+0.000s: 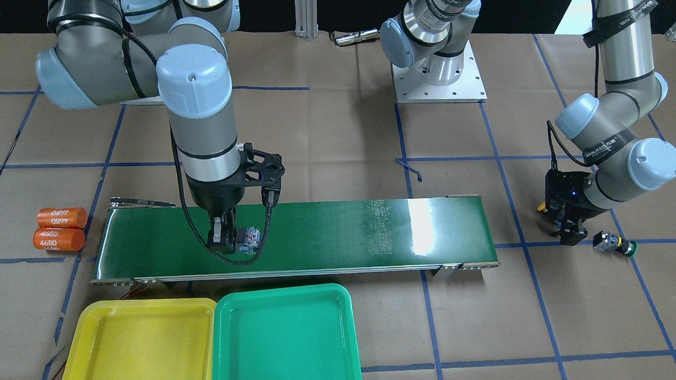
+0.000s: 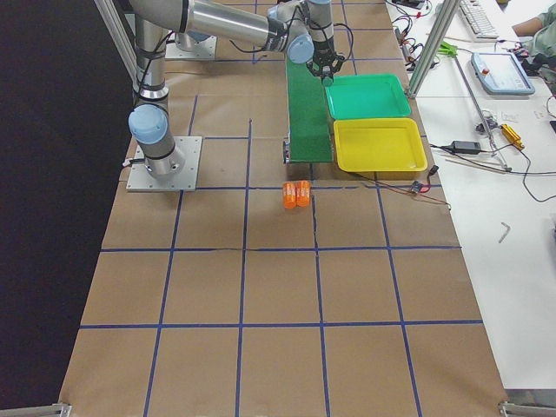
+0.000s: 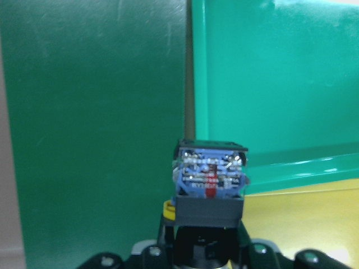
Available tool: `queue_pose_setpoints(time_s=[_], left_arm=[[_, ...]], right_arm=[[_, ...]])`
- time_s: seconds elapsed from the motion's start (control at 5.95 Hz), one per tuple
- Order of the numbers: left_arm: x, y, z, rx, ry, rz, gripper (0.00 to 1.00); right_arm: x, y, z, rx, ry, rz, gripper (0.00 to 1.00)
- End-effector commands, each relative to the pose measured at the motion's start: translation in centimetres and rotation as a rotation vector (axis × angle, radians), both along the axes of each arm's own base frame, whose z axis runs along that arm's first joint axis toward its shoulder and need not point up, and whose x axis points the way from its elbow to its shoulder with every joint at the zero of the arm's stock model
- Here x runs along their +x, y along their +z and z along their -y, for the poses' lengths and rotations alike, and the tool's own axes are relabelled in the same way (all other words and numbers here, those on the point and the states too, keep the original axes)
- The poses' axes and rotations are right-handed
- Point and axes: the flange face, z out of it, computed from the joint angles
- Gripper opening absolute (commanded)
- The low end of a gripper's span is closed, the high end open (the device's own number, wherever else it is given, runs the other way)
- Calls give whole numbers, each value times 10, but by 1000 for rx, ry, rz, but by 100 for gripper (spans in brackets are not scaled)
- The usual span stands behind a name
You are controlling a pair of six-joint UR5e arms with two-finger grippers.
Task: Sort buttons by color to trays
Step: 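Carry the green button into the green tray and release with the right gripper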
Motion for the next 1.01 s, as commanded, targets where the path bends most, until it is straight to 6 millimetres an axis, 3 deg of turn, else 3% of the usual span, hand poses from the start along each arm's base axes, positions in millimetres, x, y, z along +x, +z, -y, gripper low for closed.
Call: queue_pose_setpoints(time_s=[0.0,0.17,0.34,0.5,0.84], left_arm=[[0,8,-1,-6,11,0,5],[-1,12,-2,-5,38,0,3],[-4,25,-6,1,124,3,3],[-17,57,-9,-42,272,-19,2],[-57,97,-18,-33,479,-94,2]], right_arm=[[24,-70,53,28,56,72,17],[28,-99,59,28,61,79,23],[26,-100,58,42,53,80,99],[23,-75,53,36,43,72,100],[3,4,16,122,22,47,100]])
